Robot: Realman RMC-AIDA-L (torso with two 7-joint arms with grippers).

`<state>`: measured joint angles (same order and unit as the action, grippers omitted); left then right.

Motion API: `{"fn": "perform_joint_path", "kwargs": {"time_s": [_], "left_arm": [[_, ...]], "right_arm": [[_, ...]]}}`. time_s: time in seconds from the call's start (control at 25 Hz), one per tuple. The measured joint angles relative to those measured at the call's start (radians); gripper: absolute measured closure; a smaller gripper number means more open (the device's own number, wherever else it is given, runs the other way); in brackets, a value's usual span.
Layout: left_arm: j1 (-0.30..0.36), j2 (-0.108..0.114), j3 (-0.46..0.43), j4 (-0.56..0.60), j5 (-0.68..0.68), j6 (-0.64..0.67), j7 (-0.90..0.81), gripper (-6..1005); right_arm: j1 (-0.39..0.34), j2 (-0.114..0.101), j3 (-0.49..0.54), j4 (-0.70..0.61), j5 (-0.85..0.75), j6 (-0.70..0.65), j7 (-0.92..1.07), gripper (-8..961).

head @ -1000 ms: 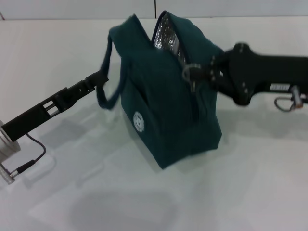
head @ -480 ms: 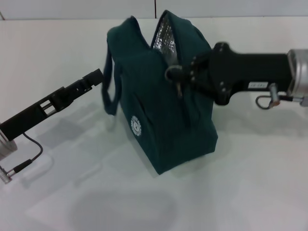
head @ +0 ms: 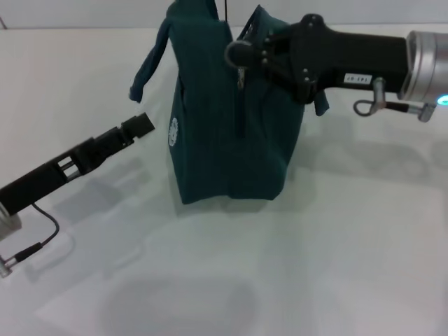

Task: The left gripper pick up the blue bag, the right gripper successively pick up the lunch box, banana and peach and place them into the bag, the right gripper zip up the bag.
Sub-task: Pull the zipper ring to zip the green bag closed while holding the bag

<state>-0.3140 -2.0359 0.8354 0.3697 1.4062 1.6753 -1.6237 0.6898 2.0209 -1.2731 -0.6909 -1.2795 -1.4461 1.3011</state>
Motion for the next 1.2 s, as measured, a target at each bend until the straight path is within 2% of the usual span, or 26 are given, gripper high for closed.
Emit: {"fn": "perform_joint_path", "kwargs": {"time_s": [0.12, 0.2, 0.36, 0.8, 1.2], "left_arm": [[0.002, 0.014, 0.002, 0.002, 0.024, 0.032, 0.003, 120], [0.004, 0.016, 0.003, 0.016, 0.037, 0.043, 0.005, 121], [0.006, -0.008, 0.004, 0.054, 0.053, 0.046, 0.018, 123], [-0.047, -0.04, 0.003, 0.053, 0.124, 0.038, 0.096, 131], [-0.053, -0.041, 0.002, 0.047, 0.156, 0.013, 0.099, 181]], "right_arm": [[0.001, 0.002, -0.042, 0.001, 0.0, -0.001, 0.0, 945], [0.003, 0.004, -0.067, 0.005, 0.0, -0.001, 0.0, 945], [0.009, 0.007, -0.09, 0.008, 0.001, -0.001, 0.001, 945], [0.008, 0.007, -0.116, 0.02, 0.04, 0.0, 0.002, 945], [0.004, 0.007, -0.117, 0.02, 0.043, -0.001, 0.003, 945]]}}
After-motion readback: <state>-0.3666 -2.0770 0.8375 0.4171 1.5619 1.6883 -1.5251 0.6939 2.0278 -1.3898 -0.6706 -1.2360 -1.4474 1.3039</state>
